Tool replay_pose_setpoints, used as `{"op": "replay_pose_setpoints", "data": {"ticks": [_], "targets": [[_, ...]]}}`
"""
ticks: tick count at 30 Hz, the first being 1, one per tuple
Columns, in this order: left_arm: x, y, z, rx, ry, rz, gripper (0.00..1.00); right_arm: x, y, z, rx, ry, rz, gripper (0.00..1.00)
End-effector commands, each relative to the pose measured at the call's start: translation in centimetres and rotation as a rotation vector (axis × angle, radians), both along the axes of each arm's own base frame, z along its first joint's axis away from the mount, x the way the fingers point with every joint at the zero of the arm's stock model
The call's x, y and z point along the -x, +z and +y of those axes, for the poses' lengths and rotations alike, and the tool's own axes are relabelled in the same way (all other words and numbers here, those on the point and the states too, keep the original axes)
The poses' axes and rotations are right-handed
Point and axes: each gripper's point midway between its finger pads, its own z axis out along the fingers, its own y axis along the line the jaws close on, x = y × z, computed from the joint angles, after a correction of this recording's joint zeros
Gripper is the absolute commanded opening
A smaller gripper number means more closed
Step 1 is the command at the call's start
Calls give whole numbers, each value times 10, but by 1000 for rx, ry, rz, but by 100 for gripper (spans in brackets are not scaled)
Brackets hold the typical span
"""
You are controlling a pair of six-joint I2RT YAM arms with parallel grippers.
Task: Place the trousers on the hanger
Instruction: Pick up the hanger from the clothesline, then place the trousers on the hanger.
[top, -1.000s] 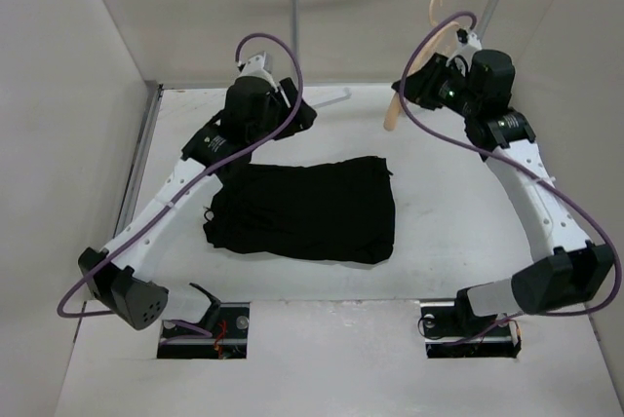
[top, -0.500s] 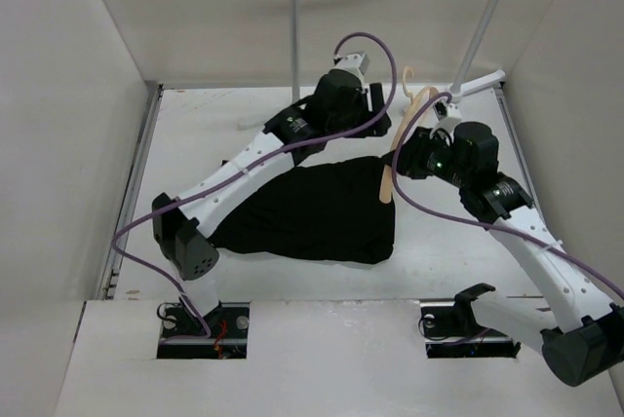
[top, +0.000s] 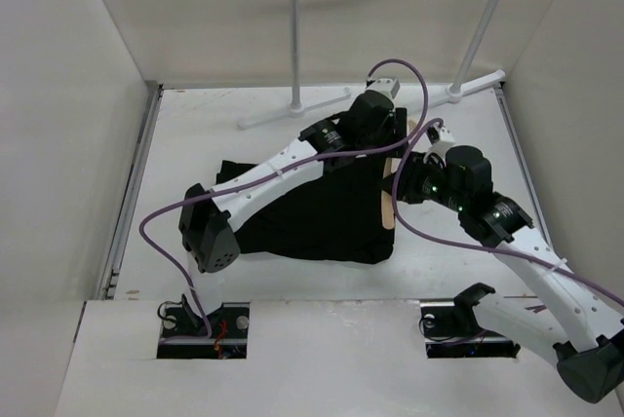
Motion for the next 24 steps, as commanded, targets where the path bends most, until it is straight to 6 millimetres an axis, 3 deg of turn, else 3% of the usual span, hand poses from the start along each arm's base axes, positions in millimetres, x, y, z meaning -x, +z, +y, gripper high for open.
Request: {"op": "replay_pose_setpoints", "data": {"ticks": [1,9,15,20,24], "targets": [[0,19,-17,55,-23,-45,52,4,12,-2,-13,-16,-45,12],[8,-2,-32,57,-57,8,37,14,5,-14,9,-46,-40,12],[17,-21,-29,36,-58,67,46,21,-6,-20,25,-57,-31,12],[22,-45,-36,8,-82,120,46,23,-13,-23,37,-70,-31,11],[21,-60,-27,-41,-59,156,45,23,-14,-27,60,-82,-44,11]]}}
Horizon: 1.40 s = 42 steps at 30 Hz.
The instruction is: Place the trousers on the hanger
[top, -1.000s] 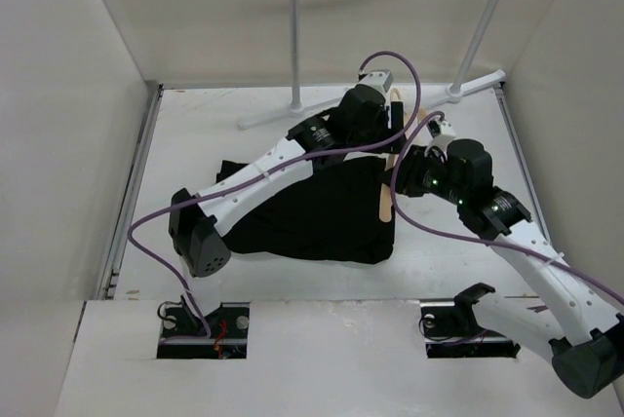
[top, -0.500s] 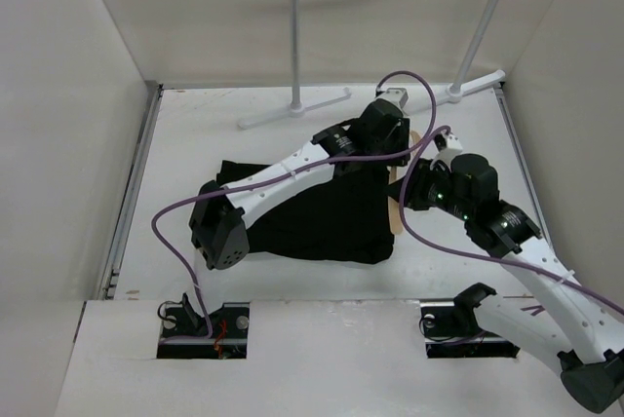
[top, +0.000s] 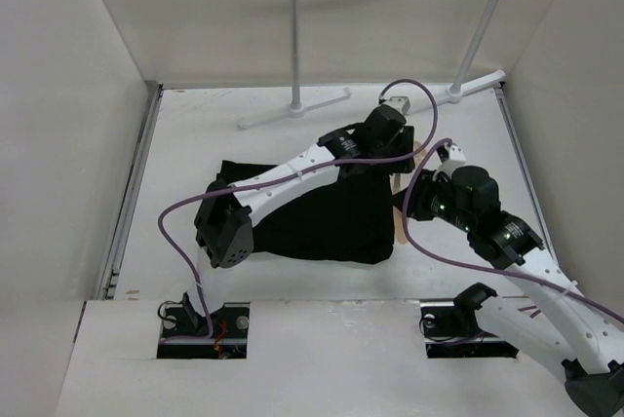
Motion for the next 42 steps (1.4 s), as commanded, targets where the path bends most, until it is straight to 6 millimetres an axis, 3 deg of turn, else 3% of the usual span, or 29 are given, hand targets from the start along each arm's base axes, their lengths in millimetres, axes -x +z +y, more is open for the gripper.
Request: {"op": "replay_pose_setpoints", "data": {"ticks": [1,6,9,13,15,18,20,24,25,29,30,32,35,37,40,42], "targets": [[5,-8,4,-18,2,33,44,-3,11,-3,8,-14,-65,11],[11,7,9,-1,14,-1,49,-4,5,-5,25,-26,-61,11],[13,-4,8,-27,12,6,48,-5,6,-4,21,-23,-66,11],[5,-25,5,-51,24,26,40,-3,10,-4,15,-16,-71,11],[1,-22,0,-26,28,24,35,0,5,-4,14,-14,-58,11],[-4,-17,-6,8,31,5,19,6,-7,-9,18,-30,-24,11],[-1,-23,-5,-3,35,10,9,12,-17,-14,24,-45,12,10],[9,-42,2,15,95,30,3,29,-30,-23,2,-79,80,11],[11,-46,5,27,127,33,3,31,-32,-27,-10,-99,94,15],[18,-58,14,74,212,34,2,35,-27,-43,-79,-189,104,49],[20,-59,15,88,225,29,2,34,-27,-46,-93,-210,106,51],[25,-63,17,106,250,25,1,30,-36,-50,-105,-244,137,45],[35,-72,17,129,274,25,1,13,-66,-49,-98,-289,226,22],[43,-81,16,148,291,31,1,-3,-77,-49,-89,-320,222,15],[51,-86,10,187,300,43,2,-27,-86,-44,-85,-318,202,20],[54,-90,7,192,306,51,2,-40,-94,-39,-73,-312,214,34]]}}
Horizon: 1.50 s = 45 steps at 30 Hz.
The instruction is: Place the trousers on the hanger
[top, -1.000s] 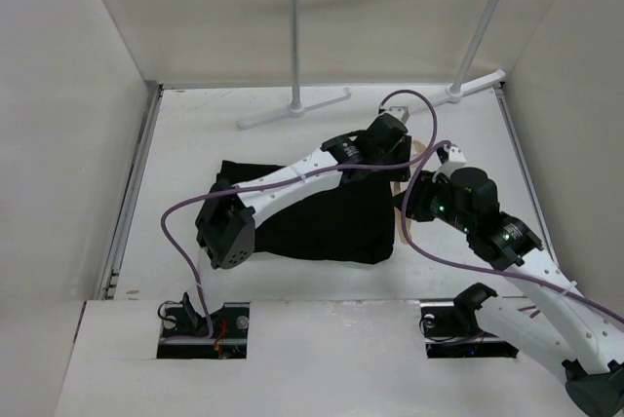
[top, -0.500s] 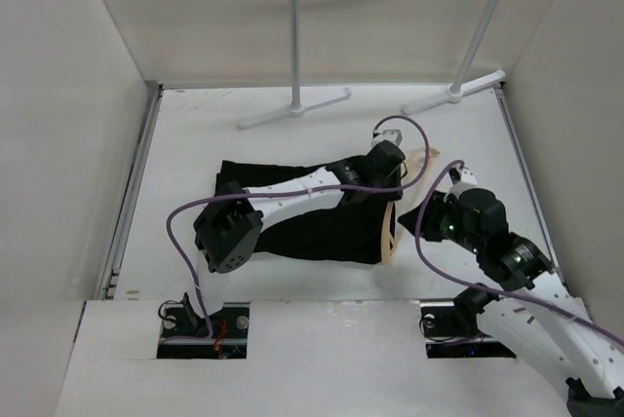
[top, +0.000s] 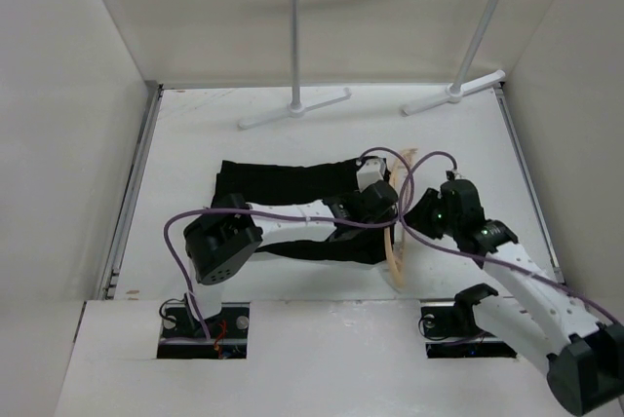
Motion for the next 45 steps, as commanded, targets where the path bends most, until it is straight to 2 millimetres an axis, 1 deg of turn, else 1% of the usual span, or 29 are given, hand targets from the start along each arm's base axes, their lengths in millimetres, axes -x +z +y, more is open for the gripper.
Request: {"op": "replay_pose_setpoints", "data": {"ticks": [1,2,4,7,10,14,16,19,22,24,26,29,33,34,35,36,37,38,42,45], "targets": [[-6,36,-14,145,67,-53,2,-43,23,14,-48,-4,-145,40],[-5,35,-15,142,72,-54,2,-48,20,18,-48,-5,-143,43],[-4,32,-13,136,87,-57,2,-58,15,22,-37,-8,-152,43],[-6,29,-7,117,117,-72,2,-70,3,23,-27,-23,-141,46],[-11,26,1,99,151,-83,2,-77,-11,20,-13,-49,-113,46],[-16,20,3,96,167,-76,2,-87,-26,25,1,-54,-92,47],[-15,17,2,98,166,-67,2,-92,-32,24,10,-68,-89,47],[-11,11,1,105,159,-42,3,-97,-33,21,32,-87,-98,47],[-9,2,-2,124,155,-12,3,-98,-39,22,38,-82,-86,49],[-8,-3,-3,133,156,10,3,-97,-44,26,31,-64,-73,49],[-6,-9,-5,136,154,29,3,-95,-50,31,21,-49,-57,48],[-6,-12,-7,137,155,38,3,-90,-64,33,11,-56,-15,48],[-7,-11,3,128,170,34,3,-87,-75,37,-19,-63,13,47],[-8,-11,6,124,177,33,3,-86,-76,38,-32,-59,15,42],[-8,-13,10,118,181,33,3,-86,-76,44,-64,-44,17,31],[-9,-13,13,115,186,33,3,-85,-75,47,-87,-36,20,25],[-9,-14,15,113,190,33,3,-86,-72,47,-113,-46,17,17],[-10,-13,17,114,192,31,3,-90,-64,44,-137,-57,3,13],[-14,-6,27,107,200,18,3,-105,-24,30,-168,-102,-91,9],[-17,-2,38,77,196,2,3,-115,0,16,-166,-138,-124,8]]}}
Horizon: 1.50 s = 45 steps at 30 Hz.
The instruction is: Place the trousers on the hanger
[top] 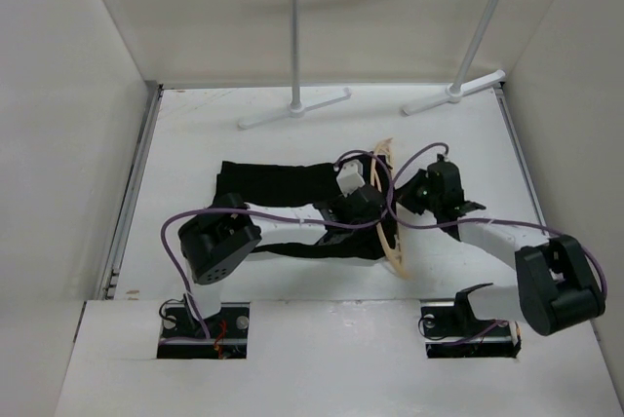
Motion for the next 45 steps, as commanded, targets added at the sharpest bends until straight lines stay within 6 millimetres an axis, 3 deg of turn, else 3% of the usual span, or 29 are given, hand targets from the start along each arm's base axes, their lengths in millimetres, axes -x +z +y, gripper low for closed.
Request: {"op": "replay_pose_setpoints", "data": {"ticks": [1,6,10,15,20,25,32,36,38,41,43,45], "targets": [[-3,17,21,-42,-2,-33,3,-23,47,-9,-38,-38,-98,8],[-7,11,53,-112,27,-42,3,-32,68,-32,-15,-82,-116,7],[-16,7,95,-168,98,-50,3,-30,71,-52,-2,-134,-112,6],[-19,12,150,-227,158,-58,3,-24,57,-71,8,-198,-70,5],[-13,18,184,-256,173,-60,3,-25,44,-73,2,-220,-44,6],[-9,30,181,-247,142,-86,4,-28,32,-66,2,-211,-20,7],[-8,43,143,-236,57,-123,4,-28,19,-52,9,-178,7,9],[-13,56,144,-288,60,-171,4,-27,14,-56,25,-195,19,12],[-15,64,143,-287,55,-183,4,-25,13,-55,31,-187,24,18],[-18,91,138,-266,49,-214,3,-20,20,-52,30,-172,8,45],[-20,118,135,-268,41,-241,3,-14,36,-52,44,-154,-21,62],[-20,149,132,-265,22,-284,3,-6,60,-50,54,-132,-70,70]]}}
